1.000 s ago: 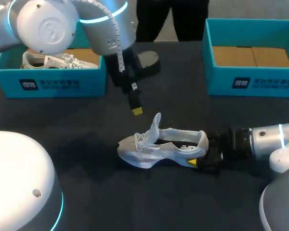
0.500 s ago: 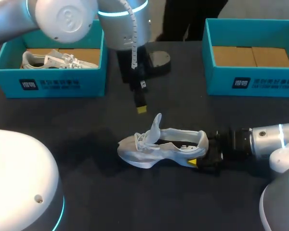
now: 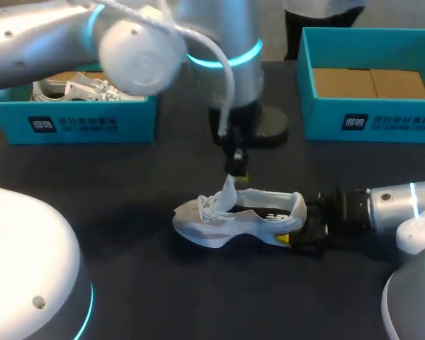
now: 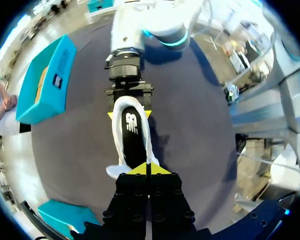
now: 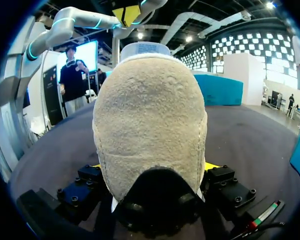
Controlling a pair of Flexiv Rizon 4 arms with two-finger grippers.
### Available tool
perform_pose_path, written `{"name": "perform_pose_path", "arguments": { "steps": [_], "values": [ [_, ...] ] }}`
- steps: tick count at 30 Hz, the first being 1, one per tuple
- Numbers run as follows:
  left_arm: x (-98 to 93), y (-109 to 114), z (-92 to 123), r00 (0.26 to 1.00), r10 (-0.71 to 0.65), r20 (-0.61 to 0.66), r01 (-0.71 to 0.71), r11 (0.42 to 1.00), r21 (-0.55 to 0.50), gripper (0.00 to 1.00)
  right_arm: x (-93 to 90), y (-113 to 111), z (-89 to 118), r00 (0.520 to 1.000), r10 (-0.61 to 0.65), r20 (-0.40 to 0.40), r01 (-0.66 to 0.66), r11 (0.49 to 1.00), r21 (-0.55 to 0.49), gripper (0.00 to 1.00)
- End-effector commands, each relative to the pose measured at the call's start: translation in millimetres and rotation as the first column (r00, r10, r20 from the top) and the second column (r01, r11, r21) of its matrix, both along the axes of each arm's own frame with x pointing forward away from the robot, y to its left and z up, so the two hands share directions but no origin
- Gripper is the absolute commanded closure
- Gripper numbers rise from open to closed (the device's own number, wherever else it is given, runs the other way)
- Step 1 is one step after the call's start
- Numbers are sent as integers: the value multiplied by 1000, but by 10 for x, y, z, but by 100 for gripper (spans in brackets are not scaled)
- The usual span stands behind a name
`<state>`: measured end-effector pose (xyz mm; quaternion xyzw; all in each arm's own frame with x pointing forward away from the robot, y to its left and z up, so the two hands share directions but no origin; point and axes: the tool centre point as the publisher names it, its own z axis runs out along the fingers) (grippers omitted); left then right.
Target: Take the shoe out of the shoebox, open the shoe tongue, remove and reinsert the insole, then place the shoe into the shoebox
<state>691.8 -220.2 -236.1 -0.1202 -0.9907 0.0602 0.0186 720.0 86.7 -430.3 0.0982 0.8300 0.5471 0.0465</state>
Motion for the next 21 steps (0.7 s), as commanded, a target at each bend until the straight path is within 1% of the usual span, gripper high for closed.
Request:
{"name": "perform_pose_path", "arguments": {
  "steps": [1, 4, 6, 7, 8, 11, 18, 21],
  "values": [
    [34, -333, -158, 1000, -18, 2, 18, 998, 54, 100, 1, -4, 0, 1000, 0, -1, 0, 1000, -2, 100],
    [46, -386, -246, 999, -37, -6, 37, 998, 54, 100, 1, -4, 0, 1000, 0, -1, 0, 1000, -2, 100],
    [46, -391, -263, 999, -42, -5, 42, 998, 51, 100, 1, -4, 0, 1000, 0, -1, 0, 1000, -2, 100],
    [38, -407, -339, 999, -53, 1, 53, 997, 49, 100, 1, -4, 0, 1000, 0, -1, 0, 1000, -2, 100],
    [38, -413, -369, 998, -62, 0, 62, 997, 46, 100, 1, -4, 0, 1000, 0, -1, 0, 1000, -2, 100],
    [42, -410, -481, 996, -90, -7, 90, 995, 33, 100, 1, -4, 0, 1000, 0, -1, 0, 1000, -2, 100],
    [107, -380, -745, 993, -117, -16, 117, 992, 44, 100, 1, -4, 0, 1000, 0, -1, 0, 1000, -2, 100],
    [137, -357, -804, 991, -129, -21, 130, 991, 41, 100, 1, -4, 0, 1000, 0, -1, 0, 1000, -2, 100]
  ]
}}
